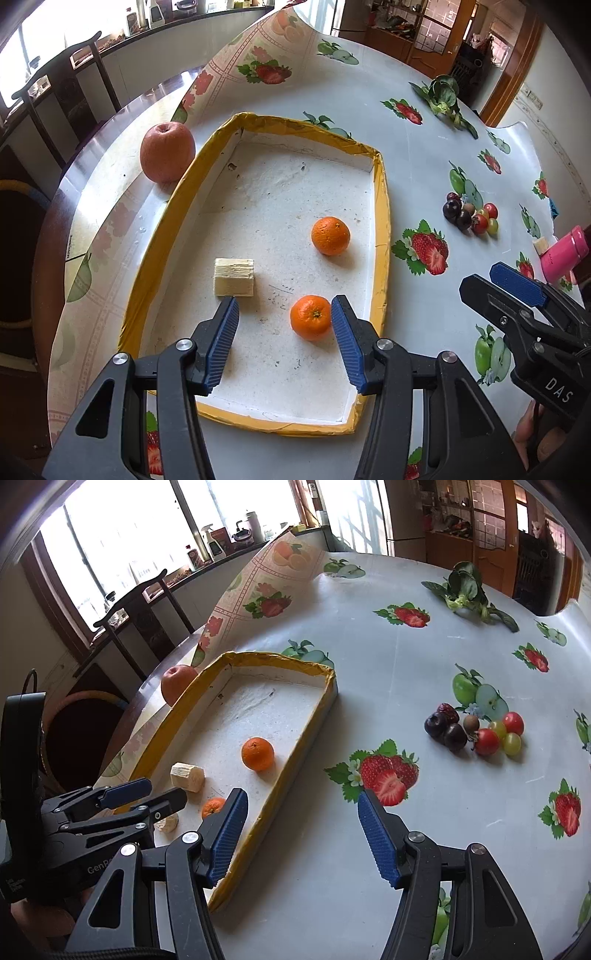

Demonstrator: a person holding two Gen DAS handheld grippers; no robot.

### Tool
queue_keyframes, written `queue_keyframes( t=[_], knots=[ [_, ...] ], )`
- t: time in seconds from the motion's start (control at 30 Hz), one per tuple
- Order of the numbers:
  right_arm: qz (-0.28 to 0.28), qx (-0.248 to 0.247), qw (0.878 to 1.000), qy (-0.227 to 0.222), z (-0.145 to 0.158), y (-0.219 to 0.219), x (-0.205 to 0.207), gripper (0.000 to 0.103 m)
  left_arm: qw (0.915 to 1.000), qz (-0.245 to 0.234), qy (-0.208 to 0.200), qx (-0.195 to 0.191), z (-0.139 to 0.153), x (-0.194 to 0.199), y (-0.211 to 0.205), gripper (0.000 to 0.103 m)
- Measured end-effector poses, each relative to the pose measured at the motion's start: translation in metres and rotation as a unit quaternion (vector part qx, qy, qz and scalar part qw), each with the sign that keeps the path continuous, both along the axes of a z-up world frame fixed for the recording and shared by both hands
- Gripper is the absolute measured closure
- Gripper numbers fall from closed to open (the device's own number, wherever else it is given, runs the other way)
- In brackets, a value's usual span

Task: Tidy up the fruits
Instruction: 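Open the right tool to drop the orange while the left tool releases the cube in the tray, then lift both open tools away from the tray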

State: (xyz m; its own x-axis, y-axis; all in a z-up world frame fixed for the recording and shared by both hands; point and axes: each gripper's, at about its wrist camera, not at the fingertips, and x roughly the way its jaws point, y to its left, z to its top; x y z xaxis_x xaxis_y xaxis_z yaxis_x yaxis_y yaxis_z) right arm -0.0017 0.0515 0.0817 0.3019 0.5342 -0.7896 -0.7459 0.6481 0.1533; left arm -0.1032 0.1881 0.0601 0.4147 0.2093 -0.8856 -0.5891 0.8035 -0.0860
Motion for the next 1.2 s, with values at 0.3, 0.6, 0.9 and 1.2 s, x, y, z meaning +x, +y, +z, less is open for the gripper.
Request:
queue_keyframes(
  t=[0.3, 0.6, 0.9, 1.2],
  knots=[
    [-0.034, -0.001, 0.999, 0.008, -0.004, -0.040, 0.003, 0.039, 0.9998, -0.017, -0.005, -0.002, 0.005, 0.004, -0.019, 0.053],
    [-0.073, -0.002, 0.997, 0.009, -0.006, -0.080, 0.013, 0.039, 0.9990, -0.042, -0.010, -0.008, 0.010, 0.018, -0.042, 0.053],
    [-0.118, -0.002, 0.993, 0.019, -0.014, -0.119, 0.033, 0.039, 0.9973, -0.071, -0.006, -0.018, 0.007, 0.038, -0.065, 0.053],
    [-0.151, -0.003, 0.988, 0.018, -0.021, -0.142, 0.055, 0.039, 0.9950, -0.092, -0.006, -0.039, 0.000, 0.068, -0.081, 0.053]
  ],
)
